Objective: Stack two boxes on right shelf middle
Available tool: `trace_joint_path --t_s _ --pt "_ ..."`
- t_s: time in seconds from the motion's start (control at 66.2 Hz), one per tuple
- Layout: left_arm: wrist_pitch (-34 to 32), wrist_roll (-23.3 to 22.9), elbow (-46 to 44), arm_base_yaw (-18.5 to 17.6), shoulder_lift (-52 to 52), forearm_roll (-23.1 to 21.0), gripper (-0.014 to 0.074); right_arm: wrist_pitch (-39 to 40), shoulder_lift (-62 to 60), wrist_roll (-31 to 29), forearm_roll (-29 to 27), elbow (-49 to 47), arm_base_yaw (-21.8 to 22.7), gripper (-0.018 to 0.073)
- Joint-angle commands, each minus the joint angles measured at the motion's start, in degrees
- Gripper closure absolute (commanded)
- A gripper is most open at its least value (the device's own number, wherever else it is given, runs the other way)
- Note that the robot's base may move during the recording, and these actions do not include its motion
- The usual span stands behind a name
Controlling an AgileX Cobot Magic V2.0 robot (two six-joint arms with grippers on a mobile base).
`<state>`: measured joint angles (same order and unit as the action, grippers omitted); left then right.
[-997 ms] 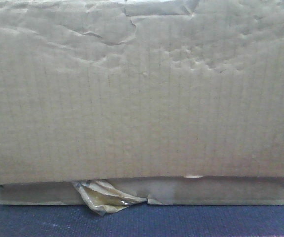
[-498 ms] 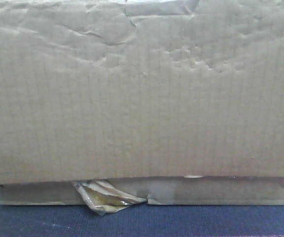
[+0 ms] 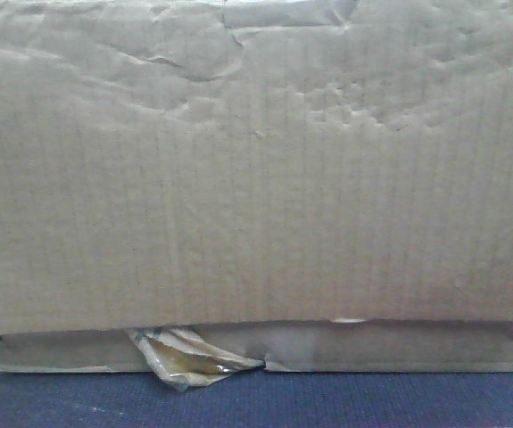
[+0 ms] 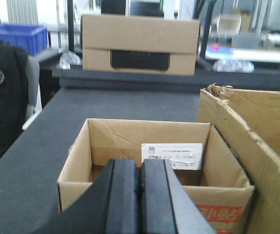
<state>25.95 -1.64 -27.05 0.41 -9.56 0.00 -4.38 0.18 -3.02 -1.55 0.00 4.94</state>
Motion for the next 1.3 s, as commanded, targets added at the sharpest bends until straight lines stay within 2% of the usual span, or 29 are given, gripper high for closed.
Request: trace_joint_path --t_s 0.0,0.136,0.347,0.468,0.589,0.634,0.755,0.861,0.981,1.102,1.193,1.283 --pt "6.45 -0.38 -7.03 -0.09 -7.32 0.0 0.0707 1.38 -0.18 -0.07 -0.24 0.0 0.22 0.0721" --pt "12.64 -0.38 -16.84 -0.09 -21.35 0.0 0.0707 1.38 -0.18 -0.07 -0.24 0.0 0.22 0.0721" --pt "12.04 -0.38 -26.7 -0.09 -39.09 0.0 0.0707 1.38 -0.18 -0.07 -0.24 0.0 0.22 0.0721" --pt "11.72 -0.38 -29.35 -0.09 -45.44 -2.2 0.0707 1.38 -0.18 -0.07 -0.24 0.0 0.22 0.0721" --pt "17.78 0.9 -34.55 0.78 -52.19 -3.07 0.0707 1.38 -0.18 -0.07 -0.24 0.0 0.22 0.0721" --pt "19.98 3.73 -36.75 1.82 -54.67 -4.43 0.0707 1.38 -0.18 -0.07 -0.24 0.0 0.22 0.0721" --pt "26.79 14.69 -41.63 6.63 -59.91 -10.37 0.0707 1.38 -0.18 -0.07 -0.24 0.0 0.22 0.0721" --pt "29.06 20.15 -44.57 11.99 -62.76 -13.64 0.0707 1.38 -0.18 -0.07 -0.24 0.0 0.22 0.0721" --pt "28.21 21.16 -46.21 16.8 -63.66 -13.95 0.0707 1.38 -0.18 -0.07 -0.24 0.0 0.22 0.0721" --pt "27.93 21.39 -46.31 18.63 -64.05 -12.31 0.0703 1.38 -0.18 -0.07 -0.24 0.0 0.22 0.0721" --pt "28.95 21.62 -46.31 18.63 -64.82 -10.72 0.0628 1.38 -0.18 -0.07 -0.24 0.0 0.22 0.0721" --pt "29.47 21.62 -46.31 18.63 -65.83 -10.59 0.044 1.38 -0.18 -0.07 -0.24 0.0 0.22 0.0721"
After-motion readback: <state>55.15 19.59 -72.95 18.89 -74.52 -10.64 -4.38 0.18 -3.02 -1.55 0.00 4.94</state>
